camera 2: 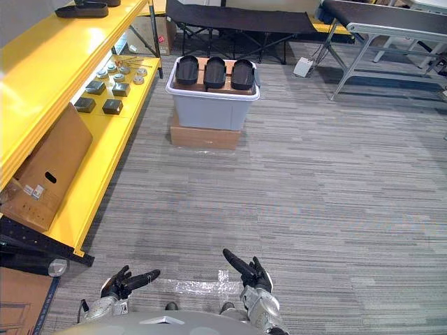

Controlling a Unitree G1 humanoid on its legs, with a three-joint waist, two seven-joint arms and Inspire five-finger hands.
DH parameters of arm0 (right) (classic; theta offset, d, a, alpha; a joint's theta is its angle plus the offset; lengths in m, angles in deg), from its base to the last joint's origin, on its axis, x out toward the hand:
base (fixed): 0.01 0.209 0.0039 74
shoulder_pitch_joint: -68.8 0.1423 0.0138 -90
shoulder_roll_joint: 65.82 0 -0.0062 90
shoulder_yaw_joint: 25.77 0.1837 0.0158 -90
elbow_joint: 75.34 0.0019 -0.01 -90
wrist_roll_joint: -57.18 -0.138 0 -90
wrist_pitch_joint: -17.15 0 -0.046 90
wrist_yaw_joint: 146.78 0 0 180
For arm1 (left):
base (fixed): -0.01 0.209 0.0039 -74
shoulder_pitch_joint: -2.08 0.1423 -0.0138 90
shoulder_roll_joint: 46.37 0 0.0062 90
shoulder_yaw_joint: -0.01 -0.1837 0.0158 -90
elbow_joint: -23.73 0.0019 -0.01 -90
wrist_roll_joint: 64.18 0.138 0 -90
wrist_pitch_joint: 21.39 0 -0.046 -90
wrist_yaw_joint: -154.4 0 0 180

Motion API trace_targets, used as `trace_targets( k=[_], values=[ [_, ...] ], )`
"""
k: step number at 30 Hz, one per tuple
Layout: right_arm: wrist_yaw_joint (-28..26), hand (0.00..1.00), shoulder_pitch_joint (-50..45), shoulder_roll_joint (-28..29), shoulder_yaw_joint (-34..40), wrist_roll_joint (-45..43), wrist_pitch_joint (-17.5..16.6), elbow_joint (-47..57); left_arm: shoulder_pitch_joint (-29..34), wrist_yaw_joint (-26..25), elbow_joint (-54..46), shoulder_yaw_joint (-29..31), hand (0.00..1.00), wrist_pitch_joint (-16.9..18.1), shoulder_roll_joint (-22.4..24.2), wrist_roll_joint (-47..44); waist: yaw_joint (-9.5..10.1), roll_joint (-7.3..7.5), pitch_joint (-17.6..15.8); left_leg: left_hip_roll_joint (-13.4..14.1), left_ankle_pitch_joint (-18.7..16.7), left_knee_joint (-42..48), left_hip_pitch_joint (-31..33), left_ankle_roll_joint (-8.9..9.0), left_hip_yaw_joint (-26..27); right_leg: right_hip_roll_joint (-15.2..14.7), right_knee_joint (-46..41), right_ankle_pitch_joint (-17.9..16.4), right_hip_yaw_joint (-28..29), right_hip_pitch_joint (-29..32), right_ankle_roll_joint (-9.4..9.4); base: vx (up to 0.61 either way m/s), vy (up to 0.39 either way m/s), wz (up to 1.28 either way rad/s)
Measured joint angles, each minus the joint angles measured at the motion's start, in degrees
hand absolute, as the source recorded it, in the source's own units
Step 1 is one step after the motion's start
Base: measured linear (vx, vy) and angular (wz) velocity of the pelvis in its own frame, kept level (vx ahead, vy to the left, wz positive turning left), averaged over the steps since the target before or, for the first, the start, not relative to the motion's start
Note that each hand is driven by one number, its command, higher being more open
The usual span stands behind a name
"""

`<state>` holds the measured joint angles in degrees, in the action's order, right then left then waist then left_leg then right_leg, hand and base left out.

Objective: Walk over and take three plastic housings, then place them on the shelf

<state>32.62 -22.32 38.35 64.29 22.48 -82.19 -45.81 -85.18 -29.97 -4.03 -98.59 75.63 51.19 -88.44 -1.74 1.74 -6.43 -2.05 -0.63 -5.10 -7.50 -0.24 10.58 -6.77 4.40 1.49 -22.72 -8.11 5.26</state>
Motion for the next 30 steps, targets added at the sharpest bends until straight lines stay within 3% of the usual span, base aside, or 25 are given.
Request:
trace_targets(
  k=[11, 20, 24, 25, 26, 27, 30],
  values=[
    [-0.1, 1.0, 0.0, 0.1, 0.6, 0.1, 0.0, -0.2, 0.0, 1.3, 0.1, -0.1, 1.0, -2.1, 0.2, -0.5, 0.0, -0.07, 0.0, 0.1, 0.4, 0.0, 0.0, 0.45, 0.1, 0.0, 0.0, 0.1, 0.0, -0.1, 0.18, -0.04, -0.007, 0.0],
    [0.3, 1.0, -0.2, -0.1, 1.5, 0.6, 0.0, -0.6, 0.0, 3.8, 0.1, -2.4, 1.0, -1.1, -0.2, 0.2, 0.05, -0.19, 0.1, -0.1, 0.4, 0.0, -0.1, 0.26, 0.2, -0.2, -0.4, 0.0, 0.1, 0.1, 0.17, -0.01, 0.0, 0.0],
    [1.6, 1.0, -0.4, -0.7, 1.7, 0.6, 0.0, -0.4, 0.3, 5.3, -1.9, -3.0, 1.0, -0.7, -0.2, 0.2, 0.18, -0.16, -0.2, -1.2, -0.8, 0.0, 0.7, -1.76, 1.2, -4.6, -17.3, -6.9, 1.0, 8.5, 0.4, 0.01, 0.074, -0.07],
    [1.7, 1.0, -0.3, -0.9, 1.7, 0.5, 0.1, 0.1, 0.4, 5.0, -3.2, -3.0, 1.0, -0.7, -0.4, 0.1, 0.82, 0.25, -1.1, -1.5, -0.8, 0.0, 0.2, -2.63, 2.4, -7.0, -26.4, -7.9, 0.2, 13.0, -0.25, 0.06, 0.119, -0.42],
    [1.5, 1.0, 0.0, -1.3, 1.8, 0.5, -0.2, 1.1, 0.3, 4.8, -4.4, -2.9, 1.0, -0.7, -0.7, 0.1, 1.01, 0.44, -2.6, -1.6, -0.5, 0.3, -1.0, -3.55, 2.8, -8.7, -33.9, -8.0, -0.9, 16.4, 0.33, 0.07, 0.14, -0.43],
    [0.9, 1.0, -0.4, -1.4, 1.7, 0.5, -0.6, 2.3, 0.2, 4.5, -4.7, -2.9, 1.0, -0.7, -1.0, 0.1, 0.6, 0.24, -3.6, -1.2, -1.0, 0.3, -2.1, -3.76, 3.0, -8.9, -36.0, -8.9, -1.2, 18.2, -0.76, 0.1, 0.135, -0.22],
    [-0.5, 1.0, -2.1, -0.6, 1.7, 0.6, -0.5, 4.3, -0.3, 4.5, -5.1, -3.5, 1.0, -0.8, -0.9, 0.0, -0.17, 1.09, -3.8, 0.2, -2.8, 0.3, -3.8, -2.48, 2.8, -4.9, -26.0, -8.2, 0.1, 19.3, -0.19, 0.11, 0.058, -0.03]
  ],
)
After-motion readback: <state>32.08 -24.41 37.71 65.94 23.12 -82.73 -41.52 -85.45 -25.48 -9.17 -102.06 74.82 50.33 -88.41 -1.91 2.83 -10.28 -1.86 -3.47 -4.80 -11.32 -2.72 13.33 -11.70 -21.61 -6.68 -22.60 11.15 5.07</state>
